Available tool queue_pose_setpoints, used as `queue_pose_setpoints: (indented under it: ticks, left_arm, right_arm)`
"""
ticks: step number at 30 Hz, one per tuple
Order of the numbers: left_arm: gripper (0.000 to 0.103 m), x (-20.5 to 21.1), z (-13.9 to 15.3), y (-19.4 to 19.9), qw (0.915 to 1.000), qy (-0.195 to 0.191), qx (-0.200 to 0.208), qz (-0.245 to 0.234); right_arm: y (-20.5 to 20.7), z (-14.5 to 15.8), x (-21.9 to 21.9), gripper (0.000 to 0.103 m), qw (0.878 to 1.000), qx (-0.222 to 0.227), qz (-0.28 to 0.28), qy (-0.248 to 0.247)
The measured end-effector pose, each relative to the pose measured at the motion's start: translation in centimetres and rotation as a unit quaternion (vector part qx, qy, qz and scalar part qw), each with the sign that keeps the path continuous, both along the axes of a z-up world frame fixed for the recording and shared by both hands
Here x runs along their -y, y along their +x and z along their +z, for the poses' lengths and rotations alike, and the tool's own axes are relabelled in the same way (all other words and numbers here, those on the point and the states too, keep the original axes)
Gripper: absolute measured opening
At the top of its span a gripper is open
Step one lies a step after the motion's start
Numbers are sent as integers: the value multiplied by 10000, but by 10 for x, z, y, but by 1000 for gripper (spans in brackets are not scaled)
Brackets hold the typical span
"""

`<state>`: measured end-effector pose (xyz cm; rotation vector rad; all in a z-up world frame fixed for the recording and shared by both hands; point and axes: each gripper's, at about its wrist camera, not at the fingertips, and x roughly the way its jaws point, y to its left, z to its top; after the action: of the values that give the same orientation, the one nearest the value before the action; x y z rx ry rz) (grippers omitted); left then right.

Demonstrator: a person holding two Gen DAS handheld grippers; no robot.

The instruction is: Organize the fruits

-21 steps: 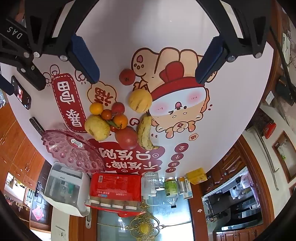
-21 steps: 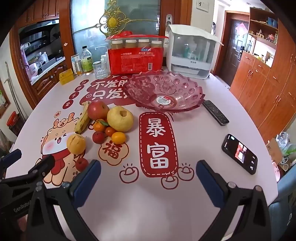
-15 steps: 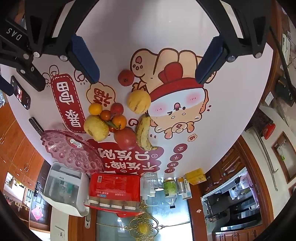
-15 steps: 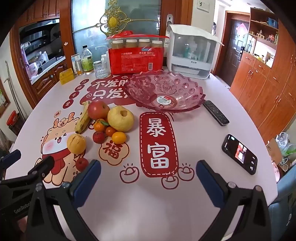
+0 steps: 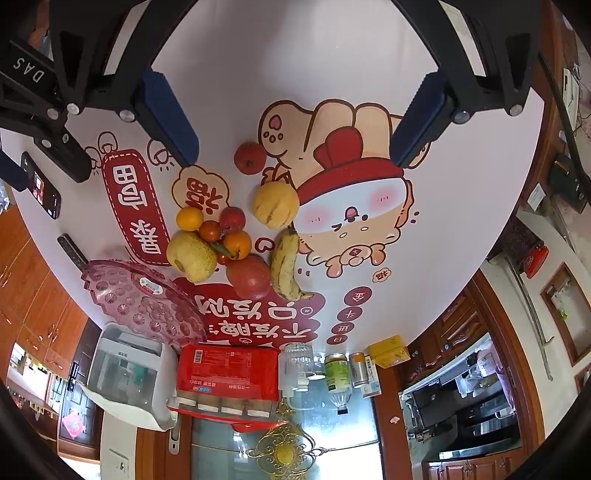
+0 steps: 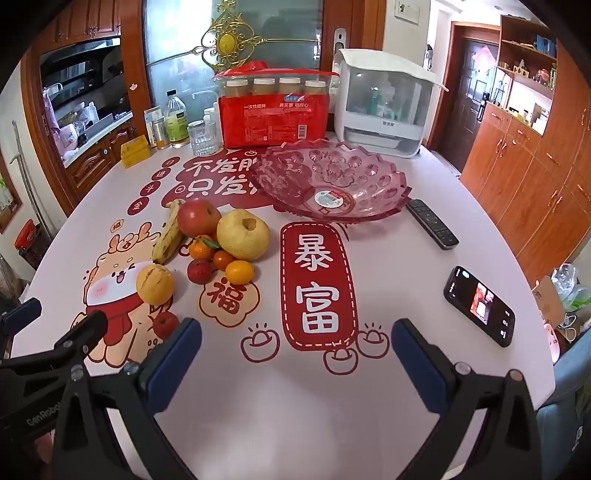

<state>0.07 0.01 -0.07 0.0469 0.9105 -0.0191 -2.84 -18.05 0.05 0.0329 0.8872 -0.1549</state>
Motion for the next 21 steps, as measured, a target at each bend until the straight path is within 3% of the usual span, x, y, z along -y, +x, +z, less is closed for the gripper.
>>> queue_pose_setpoints:
  ticks: [21]
  left_arm:
    - [103,-7,-7,-5,10000,6,-29,-8]
  right_arm:
    - [-1,-9,-1,103,10000,-69,47,53]
